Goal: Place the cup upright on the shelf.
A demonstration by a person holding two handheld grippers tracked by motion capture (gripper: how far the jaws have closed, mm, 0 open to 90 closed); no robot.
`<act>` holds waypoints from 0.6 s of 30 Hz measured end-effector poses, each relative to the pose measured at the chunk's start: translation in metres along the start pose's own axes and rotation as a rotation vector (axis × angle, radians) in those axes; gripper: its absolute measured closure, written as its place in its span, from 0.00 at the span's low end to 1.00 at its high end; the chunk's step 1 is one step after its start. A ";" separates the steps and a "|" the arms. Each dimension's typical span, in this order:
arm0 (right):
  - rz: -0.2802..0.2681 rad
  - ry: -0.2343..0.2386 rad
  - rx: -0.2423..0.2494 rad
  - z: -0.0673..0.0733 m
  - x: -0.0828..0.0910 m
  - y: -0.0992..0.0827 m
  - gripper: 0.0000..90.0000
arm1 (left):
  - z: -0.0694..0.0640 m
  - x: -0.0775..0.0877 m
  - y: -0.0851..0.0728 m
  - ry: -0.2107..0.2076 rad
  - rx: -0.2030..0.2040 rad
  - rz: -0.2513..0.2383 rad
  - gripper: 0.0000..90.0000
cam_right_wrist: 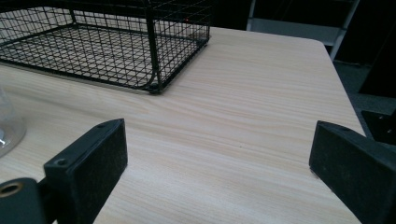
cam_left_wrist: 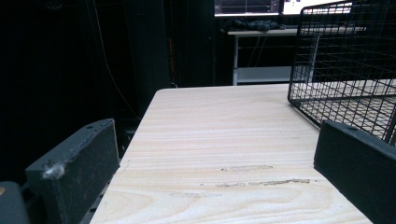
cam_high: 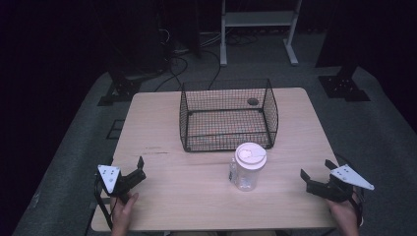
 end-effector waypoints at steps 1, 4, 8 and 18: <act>0.003 0.002 0.002 0.000 0.000 0.000 0.04 | 0.000 0.000 0.000 0.000 0.001 -0.001 0.00; 0.006 0.000 0.006 0.001 0.000 -0.001 0.04 | 0.000 0.000 0.000 -0.001 0.000 -0.001 0.00; 0.007 0.014 0.005 0.002 0.000 0.000 0.04 | 0.000 0.000 0.000 0.000 -0.001 -0.001 0.00; -0.044 0.104 0.038 0.025 0.008 0.024 0.03 | -0.001 0.001 0.000 -0.003 -0.004 -0.006 0.00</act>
Point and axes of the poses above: each handheld gripper's, and its own axes: x roughly backward along the jaws, y roughly out of its top, z roughly to its left, the point moved 7 cm from there along -x, roughly forward along the jaws, and after that the axes turned 4 degrees about -z, right-handed, at the moved point
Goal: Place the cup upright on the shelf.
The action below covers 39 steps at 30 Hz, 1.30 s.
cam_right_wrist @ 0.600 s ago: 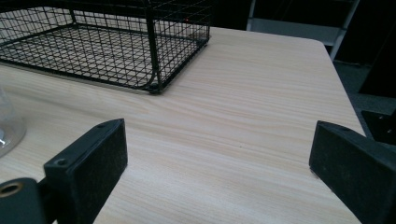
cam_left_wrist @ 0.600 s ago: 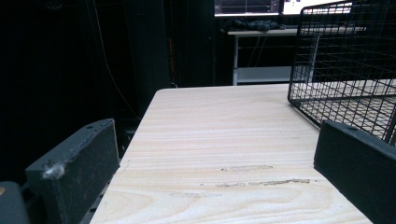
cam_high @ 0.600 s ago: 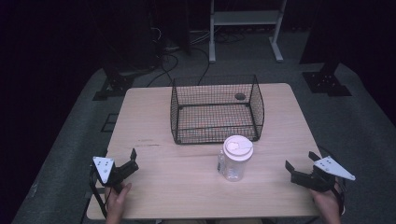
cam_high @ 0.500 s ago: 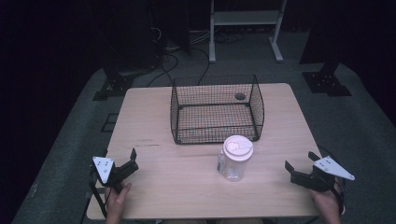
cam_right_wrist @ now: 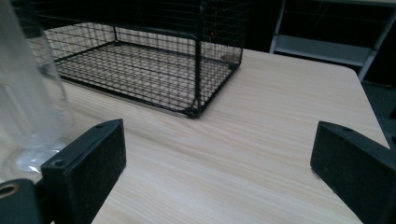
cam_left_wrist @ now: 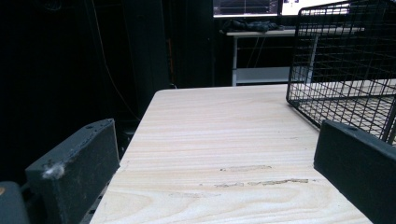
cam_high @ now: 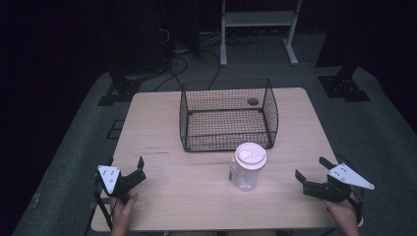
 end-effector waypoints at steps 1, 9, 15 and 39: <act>0.000 0.000 0.000 0.000 0.000 0.000 0.03 | 0.000 0.000 0.000 0.000 0.000 0.000 0.00; -0.042 0.067 0.043 0.023 0.006 0.018 0.03 | 0.000 0.000 0.000 0.001 0.001 0.001 0.00; -0.065 0.132 0.088 0.047 0.003 0.032 0.03 | 0.000 0.000 0.000 0.000 0.001 0.001 0.00; -0.108 0.301 0.198 0.113 -0.019 0.054 0.02 | 0.000 0.000 0.000 -0.003 0.002 0.000 0.00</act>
Point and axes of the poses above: each handheld gripper's, and its own axes: x roughly backward along the jaws, y roughly out of its top, z roughly to its left, the point moved 7 cm from there along -x, roughly forward along the jaws, and after that the axes turned 4 degrees about -z, right-handed, at the moved point
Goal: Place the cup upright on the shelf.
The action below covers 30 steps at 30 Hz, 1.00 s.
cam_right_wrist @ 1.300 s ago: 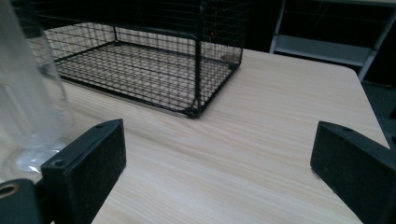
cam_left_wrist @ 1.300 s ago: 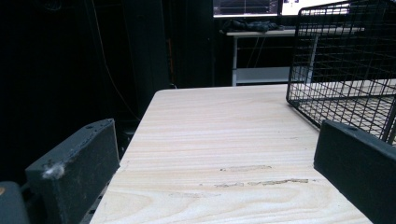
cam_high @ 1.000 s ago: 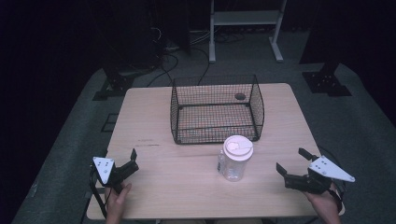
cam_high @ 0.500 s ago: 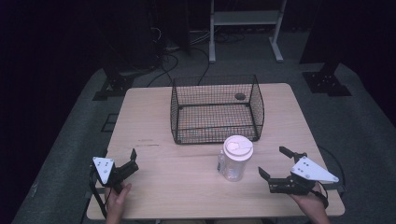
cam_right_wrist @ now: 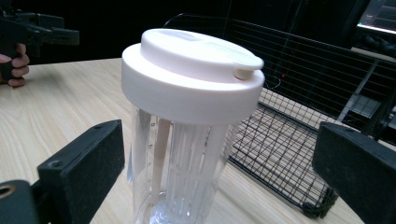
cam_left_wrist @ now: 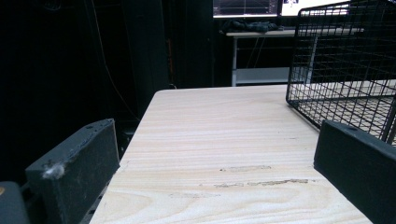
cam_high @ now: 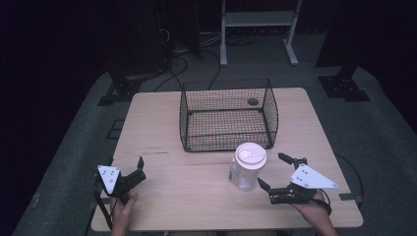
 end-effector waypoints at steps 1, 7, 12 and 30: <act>0.000 0.009 -0.001 0.002 -0.004 0.000 0.01 | 0.000 0.000 0.000 0.000 0.000 0.000 0.00; -0.010 0.021 -0.005 0.003 -0.013 0.002 0.00 | 0.000 0.000 0.000 -0.002 -0.001 -0.001 0.00; -0.014 0.048 -0.003 0.004 -0.022 0.003 0.00 | 0.000 0.000 0.000 -0.002 -0.001 -0.001 0.00; -0.027 0.060 0.016 0.013 -0.054 0.009 0.00 | -0.001 0.000 0.000 -0.005 0.000 -0.002 0.00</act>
Point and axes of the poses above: each handheld gripper's, and its own axes: x roughly backward along the jaws, y roughly out of its top, z roughly to its left, the point moved 7 cm from there along -x, roughly forward along the jaws, and after that the axes turned 4 degrees about -z, right-handed, at the moved point
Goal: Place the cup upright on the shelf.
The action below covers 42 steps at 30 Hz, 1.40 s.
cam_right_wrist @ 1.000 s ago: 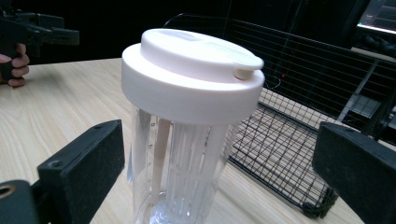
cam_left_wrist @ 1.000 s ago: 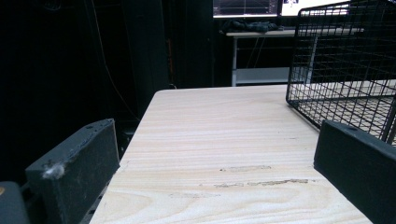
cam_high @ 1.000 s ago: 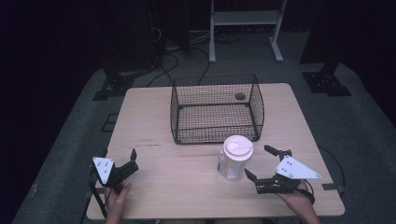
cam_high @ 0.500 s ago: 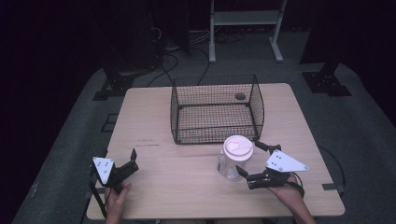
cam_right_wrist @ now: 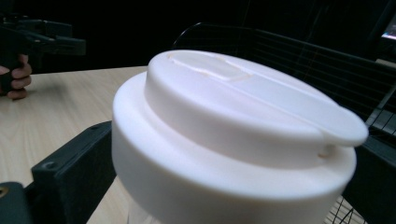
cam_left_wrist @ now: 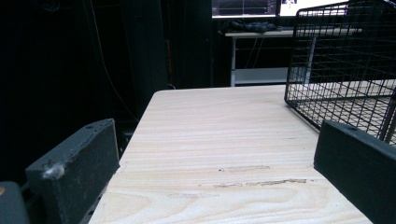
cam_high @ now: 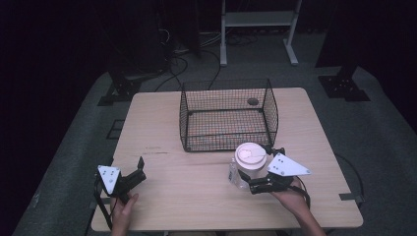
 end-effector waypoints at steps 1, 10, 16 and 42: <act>-0.005 -0.005 0.003 0.000 -0.001 0.001 0.02 | 0.000 0.000 0.000 -0.001 0.000 0.000 0.00; -0.005 -0.038 0.029 0.002 -0.001 0.003 0.04 | 0.000 0.000 0.000 -0.001 0.001 0.000 0.00; -0.018 -0.026 0.043 0.006 -0.006 0.016 0.04 | 0.000 0.000 0.000 0.000 0.001 0.000 0.00; -0.040 -0.037 0.091 -0.016 -0.039 0.098 0.04 | 0.001 0.000 0.000 0.001 0.009 0.002 0.00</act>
Point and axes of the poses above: each handheld gripper's, and its own axes: x roughly backward along the jaws, y roughly out of its top, z roughly to its left, the point moved 7 cm from there along -x, roughly forward along the jaws, and after that the axes turned 4 degrees about -z, right-handed, at the moved point
